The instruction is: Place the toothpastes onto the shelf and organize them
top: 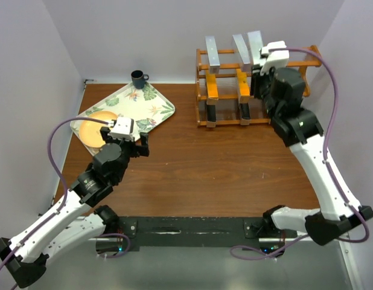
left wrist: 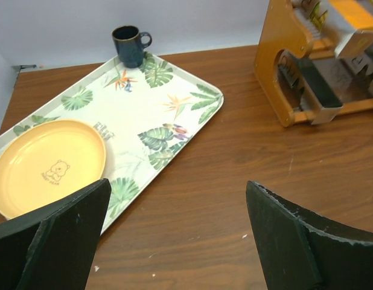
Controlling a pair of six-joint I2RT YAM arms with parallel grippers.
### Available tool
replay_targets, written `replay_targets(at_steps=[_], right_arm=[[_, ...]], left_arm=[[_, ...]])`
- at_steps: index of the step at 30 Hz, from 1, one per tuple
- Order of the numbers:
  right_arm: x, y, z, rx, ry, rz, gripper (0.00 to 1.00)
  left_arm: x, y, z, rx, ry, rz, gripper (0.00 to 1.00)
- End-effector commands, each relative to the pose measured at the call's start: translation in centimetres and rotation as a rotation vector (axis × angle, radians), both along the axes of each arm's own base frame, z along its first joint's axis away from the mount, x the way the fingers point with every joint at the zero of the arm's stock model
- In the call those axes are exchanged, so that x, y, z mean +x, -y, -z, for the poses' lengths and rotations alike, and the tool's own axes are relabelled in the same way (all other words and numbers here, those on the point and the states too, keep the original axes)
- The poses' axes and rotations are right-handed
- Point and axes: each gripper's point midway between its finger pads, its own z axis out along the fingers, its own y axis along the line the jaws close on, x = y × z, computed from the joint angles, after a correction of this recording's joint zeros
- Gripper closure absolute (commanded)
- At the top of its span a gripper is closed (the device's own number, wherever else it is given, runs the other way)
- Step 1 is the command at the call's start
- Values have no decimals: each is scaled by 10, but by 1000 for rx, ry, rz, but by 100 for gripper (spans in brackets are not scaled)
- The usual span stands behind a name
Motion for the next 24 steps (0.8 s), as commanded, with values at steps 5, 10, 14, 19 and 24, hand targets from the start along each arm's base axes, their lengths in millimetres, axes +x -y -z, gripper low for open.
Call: replay_targets(at_steps=[5,10,14,19,24], right_arm=[[74,41,-25,90,36,-13,100],[115,60,-17,105,15,-23,100],[149,86,17,129,-66,31,100],[164,105,34,144,-92,37,100],[176,113,38,150,-87,41,100]], left_arm=[[-7,-17,-9,14,73,-30,0],[-8,-21,-9,17,78,-44,0],[-7,-23,-9,21,80,-52,0],[-4,-25,-6,26,71,-57,0],[0,-25,-4,18,63,-50,0]])
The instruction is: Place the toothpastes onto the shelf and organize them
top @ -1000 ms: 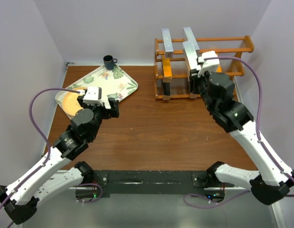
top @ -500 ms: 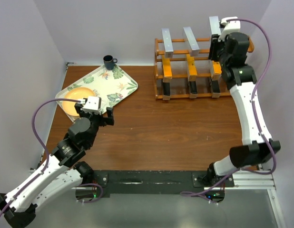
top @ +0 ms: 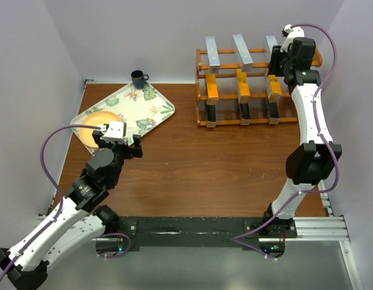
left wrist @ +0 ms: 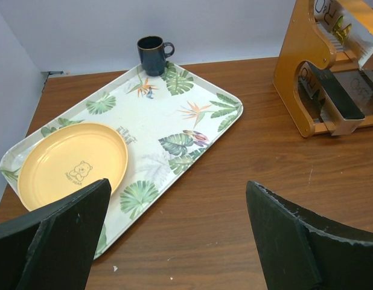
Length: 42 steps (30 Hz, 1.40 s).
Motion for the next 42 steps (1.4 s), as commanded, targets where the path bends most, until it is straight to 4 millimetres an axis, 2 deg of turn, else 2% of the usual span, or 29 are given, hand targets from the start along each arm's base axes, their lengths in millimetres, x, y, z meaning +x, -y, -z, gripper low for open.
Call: replay_targets(at_steps=[1,5,10,20,25,29,31,33,35,42], right_arm=[[8,2,-66,14,188,-20,100],[16,-1,-71,20,202,-36,100],[27,-3,-58,18,182,-50,100],[31,-2,-39,-1,148,-64,99],[32,-2,-35,-7,140,-67,93],[31,-3,-31,-3,131,-71,80],[30,-4,-29,-1,126,-72,80],[27,-4,-31,2,132,-74,77],[25,-4,-30,4,133,-75,68],[19,-5,-34,4,143,-76,58]], left_arm=[[5,0,-6,-13,27,5,0],[8,0,-6,-21,22,13,0],[10,-2,-4,-32,17,15,0],[15,-5,-3,-51,11,20,1],[16,-4,-2,-60,8,26,1],[17,-5,-2,-63,6,25,1],[17,-6,-2,-65,6,23,1],[18,-7,-2,-67,5,21,1],[18,-7,-2,-70,3,22,1],[19,-7,-2,-78,2,28,1]])
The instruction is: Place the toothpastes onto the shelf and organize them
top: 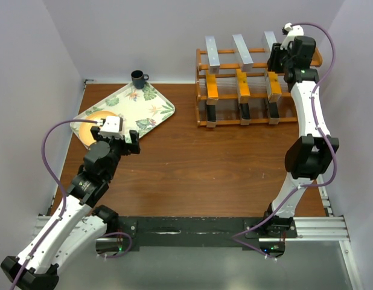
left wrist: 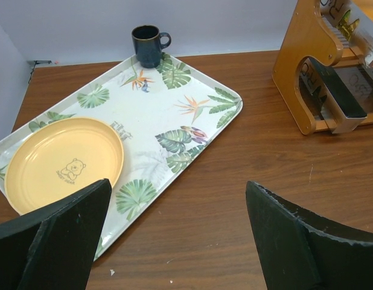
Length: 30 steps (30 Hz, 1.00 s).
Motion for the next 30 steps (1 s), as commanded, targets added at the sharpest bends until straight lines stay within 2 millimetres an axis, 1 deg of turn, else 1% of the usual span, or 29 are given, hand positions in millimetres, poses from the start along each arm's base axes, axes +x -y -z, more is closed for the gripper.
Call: replay_targets(at_steps=[1,3,4,5,7,10,11,13,14,15,16,17,18,19,21,22,23,24,25,27,28,30], right_arm=[[-11,-6,-43,-5,107,-28,57],[-12,-6,-46,-3,113,-25,54],[-13,-6,-48,-3,116,-25,52],[-14,-7,-50,-2,120,-25,47],[-15,-7,-51,0,122,-26,43],[-18,-7,-54,5,129,-23,34],[-18,-7,-55,7,130,-20,26],[-25,-8,-63,18,141,-16,18],[-28,-8,-66,23,142,-16,11],[-37,-8,-80,20,166,-13,8],[-42,-9,-81,46,163,0,3],[-49,-8,-88,49,178,10,2],[-63,-8,-107,52,222,18,2],[-71,-8,-105,64,218,28,2],[-86,-9,-116,78,257,34,2],[-107,-8,-123,93,280,54,2],[-116,-8,-124,102,293,65,2],[-127,-8,-132,112,328,73,2],[-148,-8,-130,133,343,88,2],[-171,-9,-132,153,368,96,2],[-197,-10,-133,167,391,107,2],[-222,-11,-126,184,393,116,2]], left_arm=[[4,3,-10,-39,40,10,2],[4,2,-10,-41,40,8,2],[4,3,-10,-41,40,10,2],[4,2,-10,-42,39,10,2],[4,3,-10,-43,39,11,2],[4,2,-10,-44,39,10,2],[4,2,-10,-44,39,8,2],[4,1,-10,-45,40,7,2],[4,1,-10,-46,40,5,2],[4,0,-10,-46,39,3,2],[4,0,-11,-48,42,0,2],[3,-1,-11,-50,43,-3,2],[3,-3,-14,-54,52,-9,2],[3,-4,-14,-57,53,-16,2],[1,-8,-18,-62,66,-25,2],[0,-9,-19,-64,70,-29,1],[-1,-10,-20,-65,75,-29,0],[-3,-12,-23,-69,85,-33,0],[-4,-13,-24,-70,87,-36,0],[-7,-15,-29,-80,105,-39,0],[-9,-16,-31,-84,114,-41,0],[-13,-18,-36,-94,137,-42,0]])
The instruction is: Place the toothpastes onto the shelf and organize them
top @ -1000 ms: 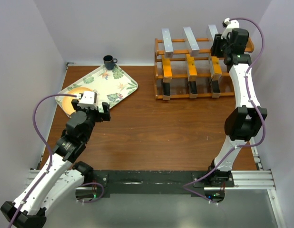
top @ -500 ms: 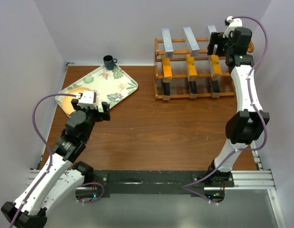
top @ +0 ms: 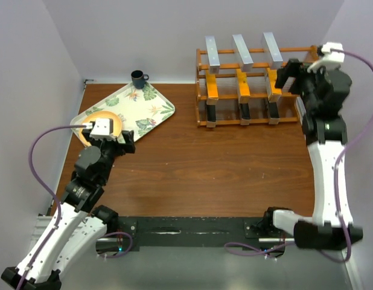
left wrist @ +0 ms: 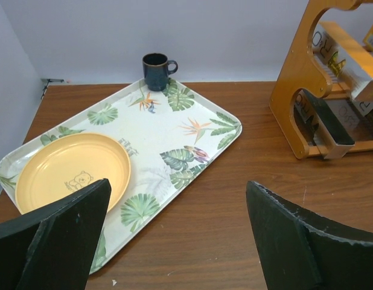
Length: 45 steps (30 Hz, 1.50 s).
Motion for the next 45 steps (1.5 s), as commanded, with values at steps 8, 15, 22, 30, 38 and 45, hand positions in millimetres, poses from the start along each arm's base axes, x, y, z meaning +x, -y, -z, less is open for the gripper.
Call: replay_targets(at_steps=[8,15,22,30,38,45], right_arm=[[-141,2,41,86,91,89,2],[-181,1,93,81,75,115,2],[-190,1,123,48,86,114,2],[-193,0,125,58,187,104,2],[-194,-3,126,72,190,91,2],[-194,-2,126,73,189,92,2]], left_arm=[[-24,-16,-34,-112,166,-31,0],[-48,-22,-50,-157,307,4,0],[-58,-40,-50,-182,353,-70,0],[-63,-61,-47,-201,366,-176,0],[-63,-65,-45,-197,363,-200,0],[-67,-71,-47,-208,375,-229,0]])
